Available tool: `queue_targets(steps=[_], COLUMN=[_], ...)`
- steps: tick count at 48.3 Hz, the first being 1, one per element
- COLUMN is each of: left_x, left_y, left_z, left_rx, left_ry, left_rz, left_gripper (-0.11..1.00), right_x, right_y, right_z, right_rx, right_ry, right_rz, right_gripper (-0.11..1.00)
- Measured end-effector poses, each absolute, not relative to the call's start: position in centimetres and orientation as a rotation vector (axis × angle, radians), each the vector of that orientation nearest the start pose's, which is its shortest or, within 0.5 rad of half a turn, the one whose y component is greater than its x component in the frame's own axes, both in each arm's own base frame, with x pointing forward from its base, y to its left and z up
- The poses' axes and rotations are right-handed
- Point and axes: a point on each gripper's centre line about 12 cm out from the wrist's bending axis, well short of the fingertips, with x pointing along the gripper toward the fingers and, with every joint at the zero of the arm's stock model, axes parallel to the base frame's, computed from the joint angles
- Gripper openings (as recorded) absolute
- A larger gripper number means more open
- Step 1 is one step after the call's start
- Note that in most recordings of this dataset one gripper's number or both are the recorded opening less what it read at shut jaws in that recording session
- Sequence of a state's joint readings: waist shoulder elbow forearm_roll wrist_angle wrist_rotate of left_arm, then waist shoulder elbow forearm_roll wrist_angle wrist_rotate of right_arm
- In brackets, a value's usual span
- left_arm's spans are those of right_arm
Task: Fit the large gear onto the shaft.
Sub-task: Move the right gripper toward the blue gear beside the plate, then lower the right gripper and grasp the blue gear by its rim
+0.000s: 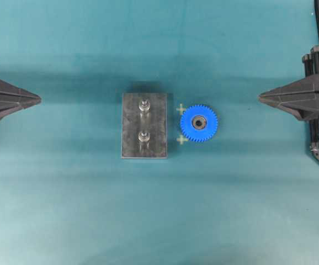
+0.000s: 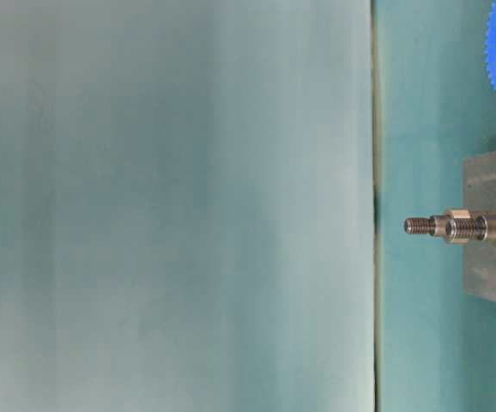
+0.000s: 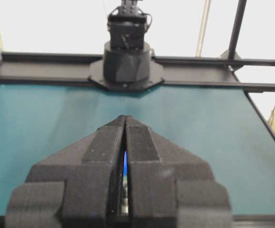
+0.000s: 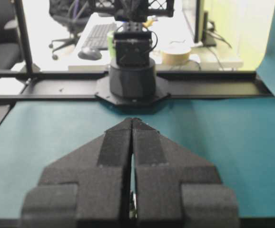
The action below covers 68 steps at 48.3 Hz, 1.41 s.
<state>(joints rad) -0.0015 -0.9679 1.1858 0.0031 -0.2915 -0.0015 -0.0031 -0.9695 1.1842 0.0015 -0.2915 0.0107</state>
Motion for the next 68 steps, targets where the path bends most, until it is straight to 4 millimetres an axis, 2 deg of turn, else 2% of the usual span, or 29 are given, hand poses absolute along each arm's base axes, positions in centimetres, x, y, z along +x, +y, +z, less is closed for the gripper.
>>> queue_targets(steps=[5,14,21,29,44,52,54,58,68], left_x=[20.2,22.1,23.4,24.6,26.6,26.9,26.9,27.0,27.1], left_y=[-0.4,-0.7,-0.5,-0.4,-0.4,-0.4,-0.4,-0.4,-0.6], left_z=[29.0,28.6,27.1,25.2,23.3,22.7,22.6,22.5,22.3], left_rx=[-0.039,-0.043,-0.04,-0.034,-0.033,-0.031,-0.031,-0.031,-0.027], left_ry=[-0.044,0.082,0.254,0.408,0.532,0.559,0.562,0.565,0.574], left_rz=[-0.023,-0.031,-0.018,-0.008,-0.003,-0.003,-0.003,-0.003,-0.012], left_gripper=[0.0,0.0,0.0,0.0,0.0,0.0,0.0,0.0,0.0], right_x=[19.9,20.4,20.6,21.7,25.9,28.5,29.1,29.9,31.7], right_y=[-0.1,0.0,-0.3,-1.9,-3.7,-4.7,-4.8,-5.2,-5.7], right_z=[28.6,26.7,26.1,24.8,21.1,18.9,18.4,17.2,14.9], right_rx=[0.059,0.22,0.268,0.319,0.306,0.293,0.286,0.264,0.252], right_ry=[-0.029,0.264,0.437,0.6,0.929,1.067,1.097,1.162,1.249], right_rz=[-0.006,-0.024,-0.053,-0.147,-0.214,-0.227,-0.224,-0.213,-0.203], right_gripper=[0.01,0.01,0.01,0.01,0.01,0.02,0.06,0.22,0.84])
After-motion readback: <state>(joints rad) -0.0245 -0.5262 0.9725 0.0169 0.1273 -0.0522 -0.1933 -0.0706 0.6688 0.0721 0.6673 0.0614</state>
